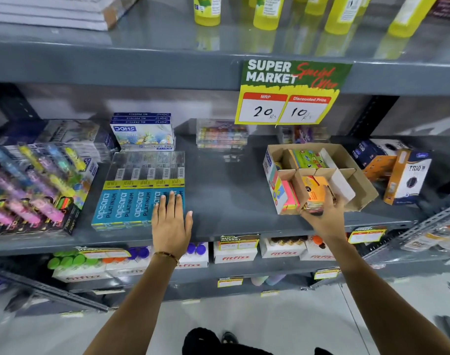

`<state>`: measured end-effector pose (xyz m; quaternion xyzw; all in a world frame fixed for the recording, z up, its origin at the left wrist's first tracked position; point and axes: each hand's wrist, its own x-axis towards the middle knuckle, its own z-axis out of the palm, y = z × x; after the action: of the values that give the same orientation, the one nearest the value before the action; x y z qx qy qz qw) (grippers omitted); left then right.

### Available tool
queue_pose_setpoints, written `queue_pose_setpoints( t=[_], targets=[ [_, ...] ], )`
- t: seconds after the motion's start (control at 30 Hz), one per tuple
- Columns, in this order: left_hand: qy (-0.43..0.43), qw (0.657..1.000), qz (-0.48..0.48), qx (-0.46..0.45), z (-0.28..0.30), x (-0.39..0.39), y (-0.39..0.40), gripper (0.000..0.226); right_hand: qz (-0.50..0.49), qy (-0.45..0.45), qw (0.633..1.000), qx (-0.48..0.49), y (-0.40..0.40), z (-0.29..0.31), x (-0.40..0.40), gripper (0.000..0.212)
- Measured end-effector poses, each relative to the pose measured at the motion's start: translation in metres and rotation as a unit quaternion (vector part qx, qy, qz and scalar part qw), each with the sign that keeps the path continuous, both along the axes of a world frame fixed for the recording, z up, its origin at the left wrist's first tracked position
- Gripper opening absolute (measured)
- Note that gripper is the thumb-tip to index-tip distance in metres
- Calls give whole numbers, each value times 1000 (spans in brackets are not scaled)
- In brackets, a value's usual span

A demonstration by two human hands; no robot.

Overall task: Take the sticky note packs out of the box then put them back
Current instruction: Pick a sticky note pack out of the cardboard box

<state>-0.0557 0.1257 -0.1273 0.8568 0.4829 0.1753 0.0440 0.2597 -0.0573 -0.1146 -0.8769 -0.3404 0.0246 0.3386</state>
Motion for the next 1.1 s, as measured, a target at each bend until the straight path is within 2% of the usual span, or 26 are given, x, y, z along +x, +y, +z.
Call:
queue_pose_setpoints(
  t=[0.5, 0.8, 0.93, 1.1],
  targets=[
    [3, 1000, 10, -4, -2, 0, 0, 51, 21, -10, 1000, -6, -3, 2, 4, 96],
    [11, 1000, 12, -17, -2, 0, 0, 52, 11, -13, 999, -33, -11, 1, 12, 82],
    [12, 1000, 10, -18, 1, 0, -1, 51, -45, 3, 998, 34, -19, 2, -2, 73],
    [17, 1000, 9, -18, 4, -1, -4, 52, -107, 37, 977, 181, -12, 36, -30, 76]
  ],
)
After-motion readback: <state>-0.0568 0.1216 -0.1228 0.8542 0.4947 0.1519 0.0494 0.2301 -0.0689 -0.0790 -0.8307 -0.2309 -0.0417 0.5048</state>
